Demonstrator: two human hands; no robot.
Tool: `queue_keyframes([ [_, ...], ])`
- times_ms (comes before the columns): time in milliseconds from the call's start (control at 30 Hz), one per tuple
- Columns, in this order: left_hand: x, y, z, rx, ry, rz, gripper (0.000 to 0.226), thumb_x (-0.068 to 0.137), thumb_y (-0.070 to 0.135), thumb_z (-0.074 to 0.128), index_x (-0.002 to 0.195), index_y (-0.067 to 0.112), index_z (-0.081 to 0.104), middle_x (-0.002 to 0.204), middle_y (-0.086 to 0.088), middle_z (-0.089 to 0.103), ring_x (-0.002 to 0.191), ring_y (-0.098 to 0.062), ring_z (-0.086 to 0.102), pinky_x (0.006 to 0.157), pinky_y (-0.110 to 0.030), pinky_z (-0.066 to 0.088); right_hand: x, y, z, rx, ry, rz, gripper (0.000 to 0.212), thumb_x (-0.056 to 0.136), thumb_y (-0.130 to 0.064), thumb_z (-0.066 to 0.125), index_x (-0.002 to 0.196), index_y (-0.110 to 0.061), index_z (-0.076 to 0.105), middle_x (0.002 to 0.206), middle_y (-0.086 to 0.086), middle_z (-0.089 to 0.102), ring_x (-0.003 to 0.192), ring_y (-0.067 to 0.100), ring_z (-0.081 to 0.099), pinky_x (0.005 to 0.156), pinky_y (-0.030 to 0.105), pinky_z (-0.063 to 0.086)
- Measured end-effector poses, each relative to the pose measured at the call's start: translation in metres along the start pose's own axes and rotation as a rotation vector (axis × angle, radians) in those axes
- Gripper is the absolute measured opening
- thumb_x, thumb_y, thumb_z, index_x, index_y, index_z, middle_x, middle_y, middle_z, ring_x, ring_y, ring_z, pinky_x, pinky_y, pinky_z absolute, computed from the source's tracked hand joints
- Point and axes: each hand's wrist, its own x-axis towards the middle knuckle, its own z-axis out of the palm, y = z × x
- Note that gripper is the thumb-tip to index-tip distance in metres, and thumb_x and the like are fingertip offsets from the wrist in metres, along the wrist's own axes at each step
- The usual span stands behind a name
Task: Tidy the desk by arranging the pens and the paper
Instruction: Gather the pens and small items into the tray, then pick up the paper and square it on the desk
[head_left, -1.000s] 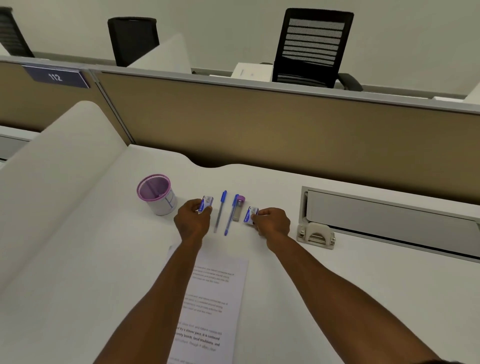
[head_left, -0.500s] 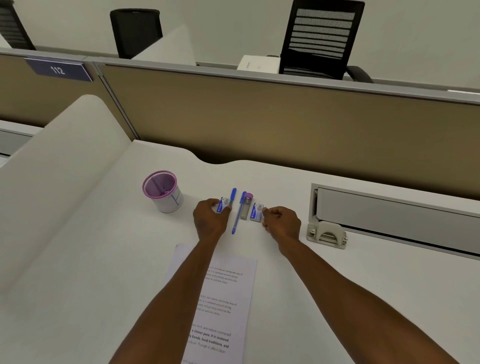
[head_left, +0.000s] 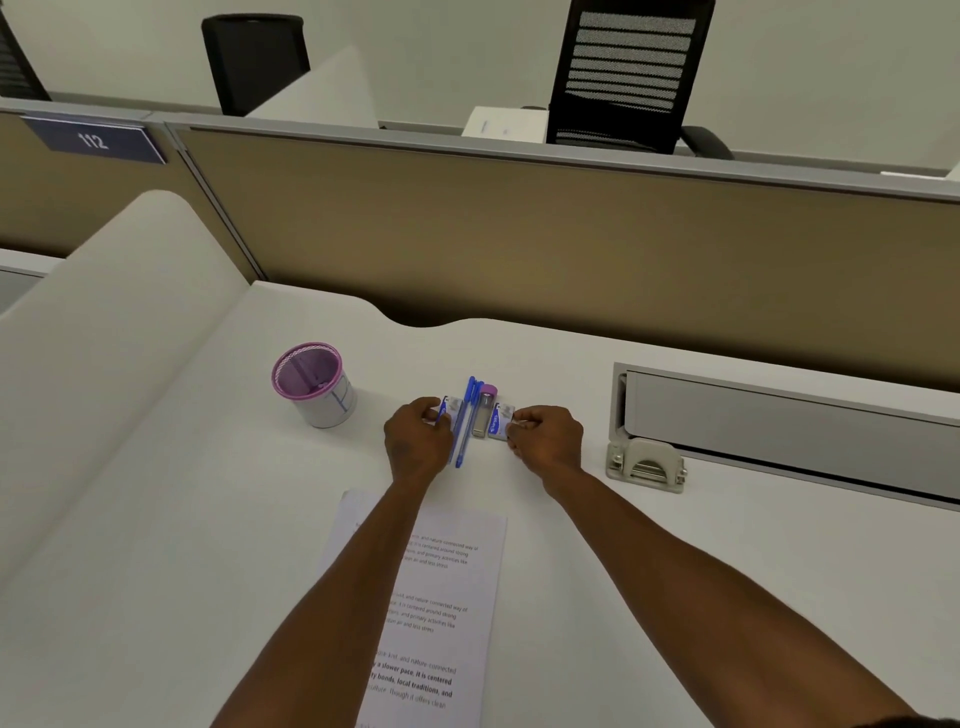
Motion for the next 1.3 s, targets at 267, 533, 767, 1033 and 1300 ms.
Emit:
queue_keyframes([
  [267, -0.003, 0.001, 0.000, 0.015, -0.029, -0.016, 0.027, 0.084, 0.016, 0.072, 0.109, 0.007, 0.069, 0.101, -0.011, 0.072, 0.092, -0.025, 0.068, 0.092, -0.035, 0.053, 0.001, 0.002, 0.002, -0.014, 0.015, -0.018, 0.020, 0.082, -0.018, 0.075, 0.100, -0.009, 0.076, 0.096, 0.012, 0.075, 0.091, 0.027, 0.071, 0.085, 0.043, 0.058],
  [533, -0.006, 0.007, -0.015, 0.022, -0.011, 0.010, 0.038, 0.087, 0.023, 0.071, 0.122, 0.010, 0.063, 0.116, -0.010, 0.067, 0.102, -0.021, 0.064, 0.084, -0.023, 0.045, -0.013, 0.005, -0.027, -0.159, 0.180, -0.224, 0.035, 0.090, -0.030, 0.069, 0.119, -0.013, 0.068, 0.096, 0.004, 0.074, 0.090, 0.019, 0.068, 0.083, 0.027, 0.050],
  [767, -0.038, 0.032, -0.017, 0.031, -0.075, 0.087, 0.042, 0.088, 0.024, 0.069, 0.127, 0.010, 0.060, 0.126, -0.010, 0.063, 0.115, -0.023, 0.059, 0.097, -0.026, 0.042, -0.037, 0.010, -0.062, -0.317, 0.154, -0.382, 0.039, 0.089, -0.035, 0.068, 0.123, -0.017, 0.064, 0.102, 0.001, 0.070, 0.079, 0.014, 0.066, 0.080, 0.029, 0.053],
  [1033, -0.099, 0.056, -0.016, 0.068, -0.162, 0.260, 0.048, 0.088, 0.025, 0.069, 0.131, 0.008, 0.057, 0.134, -0.010, 0.058, 0.126, -0.026, 0.051, 0.107, -0.034, 0.040, -0.082, 0.028, -0.093, -0.518, 0.064, -0.508, 0.061, 0.092, -0.039, 0.062, 0.145, -0.016, 0.044, 0.144, 0.007, 0.051, 0.134, 0.024, 0.045, 0.108, 0.037, 0.039],
  [1300, -0.185, 0.051, -0.032, -0.023, -0.135, 0.284, 0.046, 0.087, 0.026, 0.071, 0.129, 0.012, 0.059, 0.132, -0.006, 0.060, 0.127, -0.022, 0.051, 0.109, -0.034, 0.037, -0.137, 0.062, -0.106, -0.503, 0.031, -0.466, 0.073, 0.092, -0.050, 0.057, 0.153, -0.025, 0.026, 0.159, 0.004, 0.032, 0.147, 0.023, 0.028, 0.116, 0.039, 0.028],
])
